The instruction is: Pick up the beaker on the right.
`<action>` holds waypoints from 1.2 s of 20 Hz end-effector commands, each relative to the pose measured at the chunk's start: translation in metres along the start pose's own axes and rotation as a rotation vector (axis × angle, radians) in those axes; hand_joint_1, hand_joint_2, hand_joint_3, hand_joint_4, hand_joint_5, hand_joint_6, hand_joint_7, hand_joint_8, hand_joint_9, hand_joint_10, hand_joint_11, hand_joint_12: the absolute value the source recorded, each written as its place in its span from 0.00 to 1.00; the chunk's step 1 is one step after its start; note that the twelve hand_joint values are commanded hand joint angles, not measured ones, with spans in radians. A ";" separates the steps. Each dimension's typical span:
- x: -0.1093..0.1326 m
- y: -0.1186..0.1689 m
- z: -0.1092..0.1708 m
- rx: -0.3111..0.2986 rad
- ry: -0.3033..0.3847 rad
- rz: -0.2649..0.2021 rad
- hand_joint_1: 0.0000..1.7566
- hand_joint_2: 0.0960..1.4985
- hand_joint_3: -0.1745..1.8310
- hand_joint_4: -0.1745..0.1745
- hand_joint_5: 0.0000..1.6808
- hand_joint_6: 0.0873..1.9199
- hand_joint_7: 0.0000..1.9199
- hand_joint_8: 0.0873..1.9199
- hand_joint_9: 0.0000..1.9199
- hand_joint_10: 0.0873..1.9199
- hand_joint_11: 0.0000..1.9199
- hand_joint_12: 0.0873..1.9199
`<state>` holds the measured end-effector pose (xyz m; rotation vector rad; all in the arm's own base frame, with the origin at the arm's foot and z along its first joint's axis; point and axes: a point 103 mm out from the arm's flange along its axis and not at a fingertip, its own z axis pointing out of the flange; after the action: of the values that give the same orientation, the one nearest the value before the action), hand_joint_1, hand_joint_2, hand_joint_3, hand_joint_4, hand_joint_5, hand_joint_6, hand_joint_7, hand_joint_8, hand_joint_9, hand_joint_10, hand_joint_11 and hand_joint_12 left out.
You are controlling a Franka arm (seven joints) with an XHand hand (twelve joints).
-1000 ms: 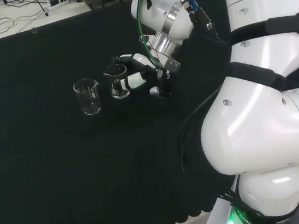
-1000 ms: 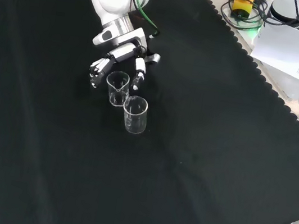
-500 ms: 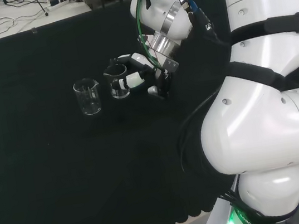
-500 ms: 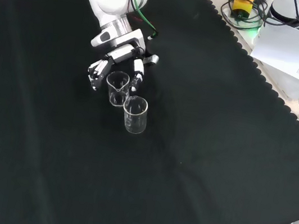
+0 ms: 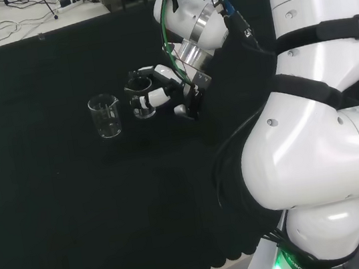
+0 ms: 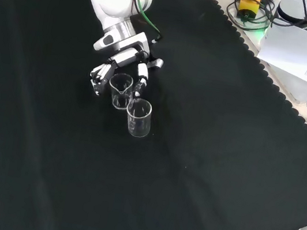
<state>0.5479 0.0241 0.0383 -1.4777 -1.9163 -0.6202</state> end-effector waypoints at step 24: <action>0.022 0.009 -0.024 -0.104 -0.078 0.021 0.67 0.38 0.37 0.98 0.91 0.03 0.87 0.09 0.79 0.09 0.61 0.42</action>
<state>0.5547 0.0279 0.0568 -1.5796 -1.9094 -0.7068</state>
